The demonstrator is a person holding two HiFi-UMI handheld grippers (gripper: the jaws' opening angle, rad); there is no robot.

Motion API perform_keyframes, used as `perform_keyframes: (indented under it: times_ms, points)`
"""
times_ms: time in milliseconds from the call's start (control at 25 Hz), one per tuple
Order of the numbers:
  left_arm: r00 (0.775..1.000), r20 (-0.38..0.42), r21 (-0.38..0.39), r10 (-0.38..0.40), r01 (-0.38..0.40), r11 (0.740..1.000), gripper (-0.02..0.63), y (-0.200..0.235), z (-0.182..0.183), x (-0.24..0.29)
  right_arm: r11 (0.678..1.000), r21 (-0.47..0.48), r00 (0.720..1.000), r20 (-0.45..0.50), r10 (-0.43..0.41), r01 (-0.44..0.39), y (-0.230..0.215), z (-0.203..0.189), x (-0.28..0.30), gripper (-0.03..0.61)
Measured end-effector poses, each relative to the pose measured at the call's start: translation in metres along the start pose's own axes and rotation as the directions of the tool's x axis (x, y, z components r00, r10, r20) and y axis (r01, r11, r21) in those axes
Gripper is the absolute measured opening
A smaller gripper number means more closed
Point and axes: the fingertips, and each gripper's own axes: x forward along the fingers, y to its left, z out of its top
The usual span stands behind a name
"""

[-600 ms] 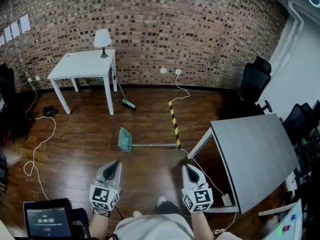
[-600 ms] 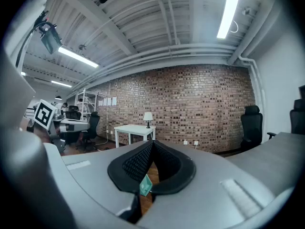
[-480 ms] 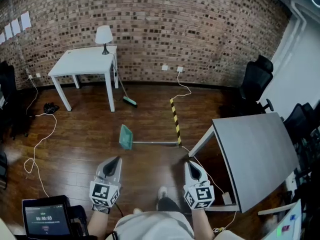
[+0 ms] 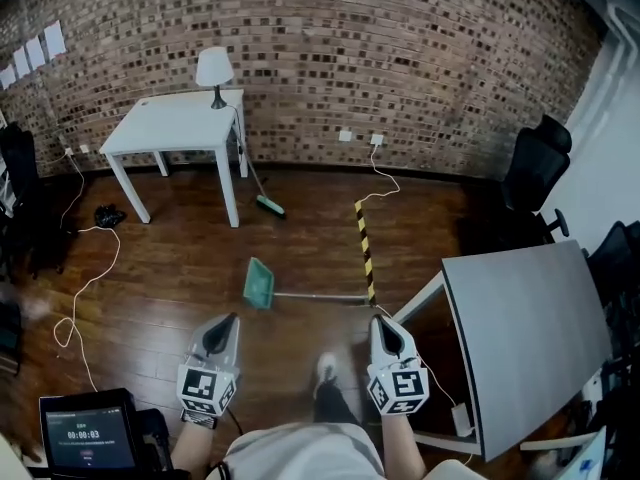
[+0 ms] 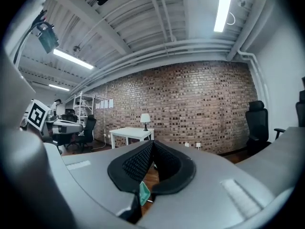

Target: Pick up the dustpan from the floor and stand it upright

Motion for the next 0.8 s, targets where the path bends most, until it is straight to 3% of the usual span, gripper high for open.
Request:
perform_keyframes:
  times_ms: [280, 560, 800]
  points:
    - [0.998, -0.017, 0.034, 0.067, -0.066, 0.997, 0.0, 0.009, 0.014, 0.122, 0.998, -0.007, 0.998, 0.008, 0.057, -0.057, -0.083, 0.021, 0.107, 0.012]
    - [0.987, -0.04, 0.067, 0.157, -0.154, 0.986, 0.0, 0.024, 0.035, 0.232, 0.998, -0.024, 0.998, 0.018, 0.061, -0.06, -0.184, 0.053, 0.194, 0.012]
    - [0.986, -0.073, 0.069, 0.151, -0.146, 0.987, 0.0, 0.038, 0.029, 0.269, 0.998, -0.024, 0.998, 0.019, 0.061, -0.06, -0.2, 0.057, 0.246, 0.012]
